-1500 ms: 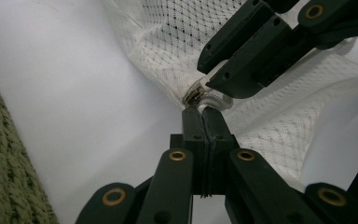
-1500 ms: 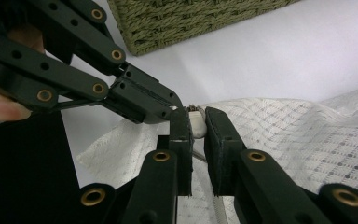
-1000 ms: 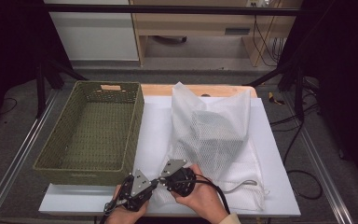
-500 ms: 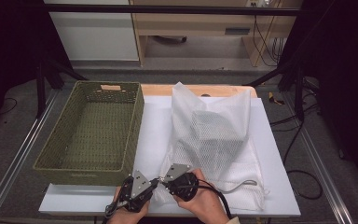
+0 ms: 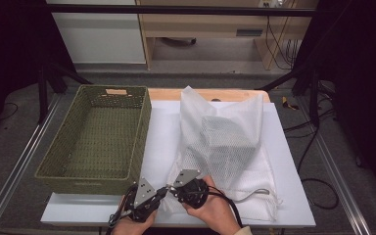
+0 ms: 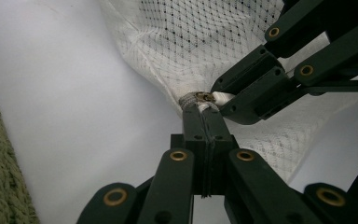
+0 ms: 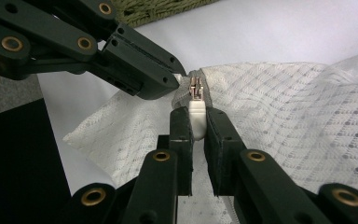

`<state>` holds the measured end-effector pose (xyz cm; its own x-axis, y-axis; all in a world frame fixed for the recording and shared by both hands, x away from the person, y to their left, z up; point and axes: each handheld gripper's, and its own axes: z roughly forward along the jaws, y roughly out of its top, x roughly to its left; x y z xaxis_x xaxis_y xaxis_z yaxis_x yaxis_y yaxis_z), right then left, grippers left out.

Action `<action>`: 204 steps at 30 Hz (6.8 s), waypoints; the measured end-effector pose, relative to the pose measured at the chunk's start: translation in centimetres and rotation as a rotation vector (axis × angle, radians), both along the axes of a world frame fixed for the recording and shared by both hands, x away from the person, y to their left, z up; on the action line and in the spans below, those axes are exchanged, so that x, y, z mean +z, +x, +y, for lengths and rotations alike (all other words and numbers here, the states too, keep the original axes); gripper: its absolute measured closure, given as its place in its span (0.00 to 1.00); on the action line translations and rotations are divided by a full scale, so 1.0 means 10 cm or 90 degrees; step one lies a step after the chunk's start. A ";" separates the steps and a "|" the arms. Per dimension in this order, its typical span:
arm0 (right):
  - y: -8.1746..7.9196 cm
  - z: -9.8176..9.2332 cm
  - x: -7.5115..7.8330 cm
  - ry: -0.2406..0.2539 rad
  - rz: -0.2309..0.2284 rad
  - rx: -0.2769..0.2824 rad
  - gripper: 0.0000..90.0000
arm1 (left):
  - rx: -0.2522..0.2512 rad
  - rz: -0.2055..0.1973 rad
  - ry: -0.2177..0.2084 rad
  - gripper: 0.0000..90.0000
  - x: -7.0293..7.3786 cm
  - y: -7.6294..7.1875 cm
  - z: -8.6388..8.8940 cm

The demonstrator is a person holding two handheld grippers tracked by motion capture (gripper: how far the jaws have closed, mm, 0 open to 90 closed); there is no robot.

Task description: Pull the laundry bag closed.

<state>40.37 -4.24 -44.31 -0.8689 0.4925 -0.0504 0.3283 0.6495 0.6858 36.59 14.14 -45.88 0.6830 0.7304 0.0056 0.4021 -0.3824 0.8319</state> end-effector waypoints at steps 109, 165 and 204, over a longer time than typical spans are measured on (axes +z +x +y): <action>-0.14 -0.12 -0.01 -0.042 -0.068 0.002 0.91 | -0.025 0.074 -0.026 0.70 0.11 0.02 0.11; -0.14 -0.09 -0.03 -0.056 -0.074 0.011 0.92 | -0.051 0.119 -0.074 1.00 0.11 0.19 0.07; -0.06 -0.27 -0.03 -0.061 -0.086 0.050 0.91 | -0.014 0.077 -0.056 0.99 -0.02 0.10 -0.01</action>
